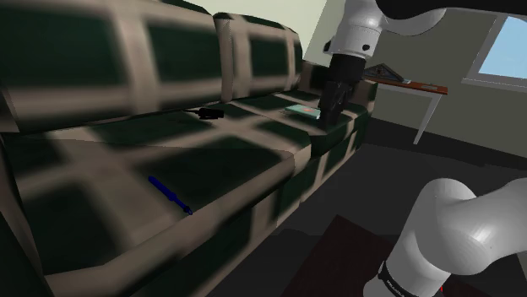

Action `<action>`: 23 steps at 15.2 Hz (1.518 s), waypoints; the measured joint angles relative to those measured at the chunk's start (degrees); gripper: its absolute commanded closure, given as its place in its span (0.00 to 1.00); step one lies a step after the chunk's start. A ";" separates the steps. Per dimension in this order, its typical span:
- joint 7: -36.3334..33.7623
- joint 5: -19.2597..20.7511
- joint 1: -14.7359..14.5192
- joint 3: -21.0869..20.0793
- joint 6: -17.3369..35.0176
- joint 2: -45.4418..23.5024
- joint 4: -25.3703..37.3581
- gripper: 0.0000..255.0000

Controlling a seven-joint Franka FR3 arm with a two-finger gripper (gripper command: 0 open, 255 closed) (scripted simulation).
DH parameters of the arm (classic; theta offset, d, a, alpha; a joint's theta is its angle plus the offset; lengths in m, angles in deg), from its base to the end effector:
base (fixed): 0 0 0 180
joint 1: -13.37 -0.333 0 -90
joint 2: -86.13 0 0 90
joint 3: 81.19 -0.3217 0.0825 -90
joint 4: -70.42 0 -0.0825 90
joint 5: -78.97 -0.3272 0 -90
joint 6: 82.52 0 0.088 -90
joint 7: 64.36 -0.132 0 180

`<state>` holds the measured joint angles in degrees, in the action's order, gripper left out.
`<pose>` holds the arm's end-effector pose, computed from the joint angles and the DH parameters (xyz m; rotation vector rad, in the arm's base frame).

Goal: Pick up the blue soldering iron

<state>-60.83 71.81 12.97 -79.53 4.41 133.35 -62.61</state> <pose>0.2309 0.0086 0.5893 -2.9950 -0.0848 -0.0372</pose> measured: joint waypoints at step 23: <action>-17.56 -3.64 -4.10 -15.65 20.23 -38.83 19.25 0.00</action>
<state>-78.38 68.17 8.86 -95.18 24.64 94.51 -43.36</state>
